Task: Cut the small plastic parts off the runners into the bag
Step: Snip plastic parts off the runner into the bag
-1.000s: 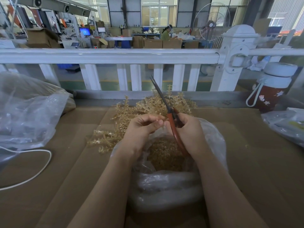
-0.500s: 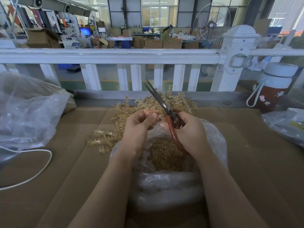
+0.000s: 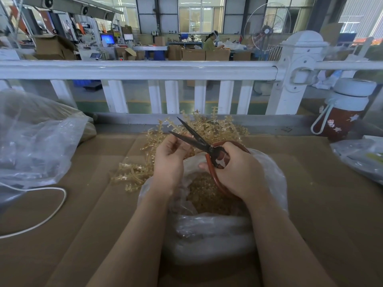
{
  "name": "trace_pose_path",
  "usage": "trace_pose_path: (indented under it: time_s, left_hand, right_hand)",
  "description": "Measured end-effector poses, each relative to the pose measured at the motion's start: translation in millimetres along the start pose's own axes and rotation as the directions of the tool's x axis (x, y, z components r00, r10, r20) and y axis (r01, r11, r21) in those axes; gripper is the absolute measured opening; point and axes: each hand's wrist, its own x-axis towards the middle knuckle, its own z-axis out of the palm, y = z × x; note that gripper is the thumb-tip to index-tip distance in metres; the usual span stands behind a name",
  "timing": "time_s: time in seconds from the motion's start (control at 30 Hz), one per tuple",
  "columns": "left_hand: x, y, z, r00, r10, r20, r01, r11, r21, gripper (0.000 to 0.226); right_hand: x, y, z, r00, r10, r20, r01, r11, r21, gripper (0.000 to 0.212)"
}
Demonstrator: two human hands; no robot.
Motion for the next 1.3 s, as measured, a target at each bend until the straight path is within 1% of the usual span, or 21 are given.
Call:
trace_pose_path:
  time_s: [0.1,0.23,0.4,0.5,0.67,0.8,0.93,1.07,1.17,1.23,1.3]
  left_hand:
    - [-0.5,1.8,-0.3,1.000,-0.011,-0.007,0.011,1.000,-0.005,0.023]
    - [-0.5,1.5,-1.0,1.000,0.006,-0.001,-0.006,1.000,-0.011,0.012]
    - [-0.5,2.7,-1.2,1.000,-0.007,0.004,0.007,0.999,-0.032,0.012]
    - [0.6,1.8,-1.6,1.000,-0.022,0.003,0.023,0.999,-0.042,0.013]
    - [1.1,0.4,-2.9,1.000,-0.025,0.010,0.026,0.998,-0.065,0.014]
    - [1.1,-0.4,-3.4,1.000,-0.021,0.012,0.022,0.996,-0.088,0.011]
    - [1.6,-0.8,-4.1,0.997,-0.060,0.053,0.067,0.986,-0.155,0.023]
    - [3.6,-1.3,-6.3,0.992,-0.123,0.020,0.124,0.967,-0.221,0.025]
    - [1.5,-0.9,-5.7,0.984,-0.151,0.093,0.168,0.964,-0.205,0.020]
    - [-1.4,-0.6,-3.2,0.977,-0.163,0.135,0.185,0.968,-0.170,0.013]
    - [-3.4,0.0,-0.6,0.977,-0.130,0.171,0.149,0.983,-0.106,0.009]
  right_hand:
    - [0.5,-0.3,-0.1,1.000,0.015,-0.004,-0.015,0.999,-0.037,0.055]
    - [-0.2,-1.1,-0.7,0.999,0.025,-0.030,-0.026,0.998,-0.051,0.060]
    - [0.2,-1.1,-1.4,0.999,0.028,-0.022,-0.029,0.998,-0.050,0.058]
    - [0.7,-0.7,-0.2,0.999,0.023,-0.041,-0.025,0.999,-0.042,0.061]
    - [0.3,-0.9,1.5,0.998,0.009,-0.060,-0.011,0.999,-0.042,0.058]
    - [0.9,0.9,2.5,0.999,0.014,-0.049,-0.015,1.000,-0.015,0.057]
    - [1.2,1.7,3.4,1.000,0.026,-0.010,-0.025,0.997,0.069,0.056]
    - [1.2,2.2,4.6,0.999,0.033,0.043,-0.036,0.995,0.091,0.058]
    - [2.4,1.9,5.0,0.995,0.088,0.043,-0.094,0.983,0.155,0.052]
    - [2.9,1.5,4.9,0.991,0.131,0.030,-0.134,0.959,0.250,0.048]
    - [3.4,0.7,4.1,0.987,0.159,0.029,-0.159,0.917,0.366,0.038]
